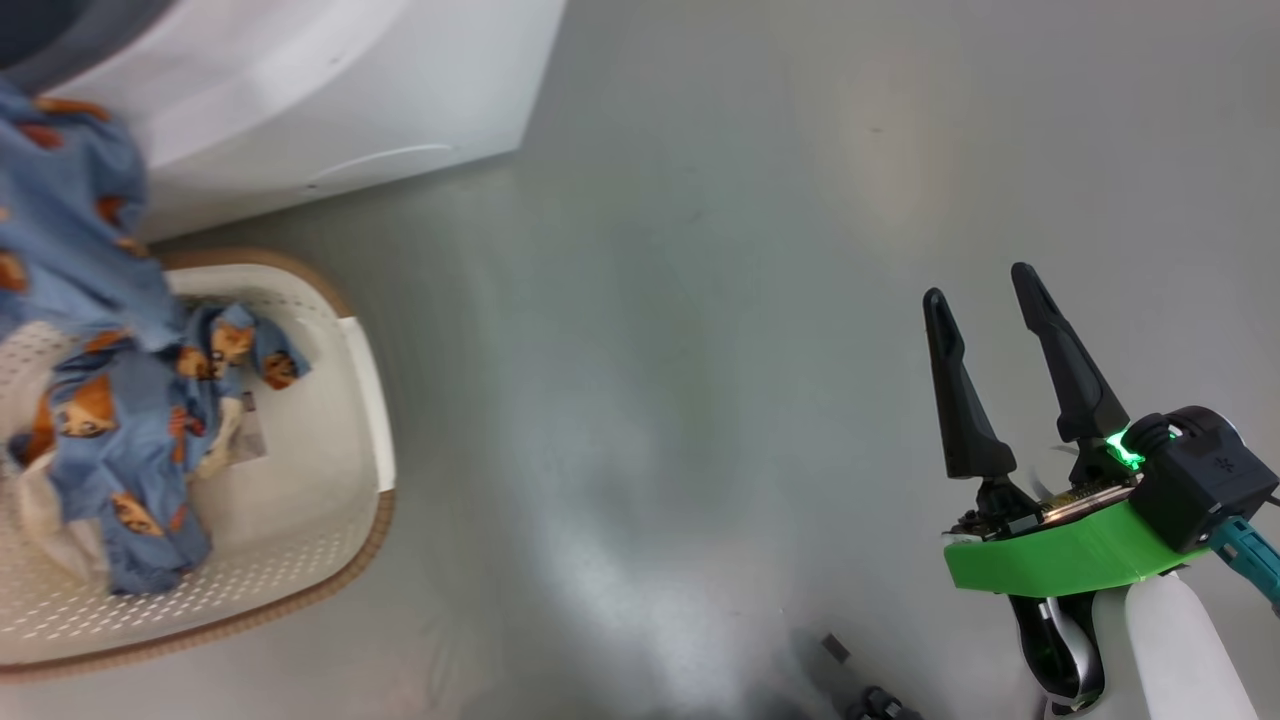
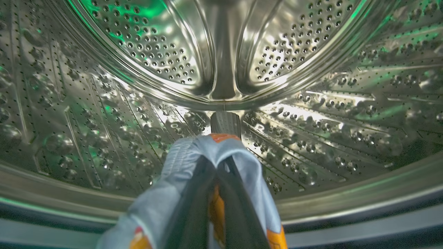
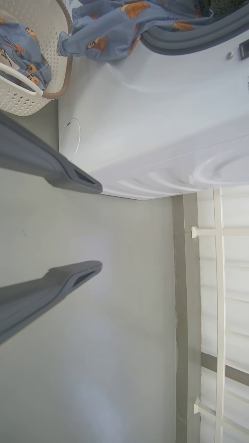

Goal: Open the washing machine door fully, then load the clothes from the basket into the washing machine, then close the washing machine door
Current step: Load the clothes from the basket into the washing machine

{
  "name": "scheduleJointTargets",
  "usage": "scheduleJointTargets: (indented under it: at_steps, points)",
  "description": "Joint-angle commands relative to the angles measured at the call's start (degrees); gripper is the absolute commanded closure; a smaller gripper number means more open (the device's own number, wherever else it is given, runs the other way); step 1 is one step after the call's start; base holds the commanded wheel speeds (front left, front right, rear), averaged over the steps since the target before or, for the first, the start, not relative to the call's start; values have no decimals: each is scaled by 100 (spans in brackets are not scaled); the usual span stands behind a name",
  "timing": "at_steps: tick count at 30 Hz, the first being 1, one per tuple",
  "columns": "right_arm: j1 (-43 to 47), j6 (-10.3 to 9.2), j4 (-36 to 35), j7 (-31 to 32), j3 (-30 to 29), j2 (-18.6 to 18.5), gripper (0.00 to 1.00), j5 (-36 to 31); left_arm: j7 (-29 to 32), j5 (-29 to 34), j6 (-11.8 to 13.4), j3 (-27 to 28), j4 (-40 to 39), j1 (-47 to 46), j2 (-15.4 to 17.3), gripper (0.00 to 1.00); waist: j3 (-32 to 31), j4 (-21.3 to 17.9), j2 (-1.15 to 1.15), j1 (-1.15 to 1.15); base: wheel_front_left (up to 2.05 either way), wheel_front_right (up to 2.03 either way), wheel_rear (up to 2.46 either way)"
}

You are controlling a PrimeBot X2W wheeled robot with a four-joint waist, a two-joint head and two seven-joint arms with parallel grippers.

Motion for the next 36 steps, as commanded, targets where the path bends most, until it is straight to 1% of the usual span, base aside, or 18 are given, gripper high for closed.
scheduleJointTargets:
  at_steps: [1, 4, 9, 16, 19, 24, 29, 35, 36]
  points:
    - [30, 35, -103, -69, 141, -2, 0, 102, -195, 111, 78, 145, -115, -254, 399, 100, 138, -175, 0, -1, 0, 0, 0]
    - [21, 35, -87, -69, 178, 2, 0, 126, -577, 245, 165, 183, -95, -466, 505, 100, 184, -275, 0, -1, 0, 0, 0]
    - [-28, 35, -62, -69, 275, 6, 0, 170, -1397, 526, 246, 191, -39, -878, 680, 100, 270, -433, 0, -1, 0, 0, 0]
    - [-84, 35, -41, -69, 336, 8, 0, 314, -2329, 957, 274, 33, 81, -1447, 902, 100, 429, -626, 0, -1, 0, 0, 0]
    - [-95, 35, -66, -69, 348, 8, 0, 356, -2643, 1141, 228, -71, 20, -1656, 982, 100, 514, -670, 0, -1, 0, 0, 0]
    - [-131, 35, -74, -69, 336, 9, 0, 394, -2672, 1133, 140, -127, 336, -1792, 945, 100, 612, -658, 0, -1, 0, 0, 0]
    - [-171, 35, -101, -69, 287, 9, 0, 402, -2239, 912, 77, -105, 776, -1716, 856, 100, 704, -551, 0, -1, 0, 0, 0]
    - [-224, 35, -113, -69, 290, 9, 0, 360, -1887, 676, 22, -60, 935, -1510, 775, 100, 744, -402, 0, -1, 0, 0, 0]
    - [-231, 35, -114, -69, 286, 9, 0, 351, -1834, 636, 8, -56, 927, -1466, 755, 93, 738, -377, 0, -1, 0, 0, 0]
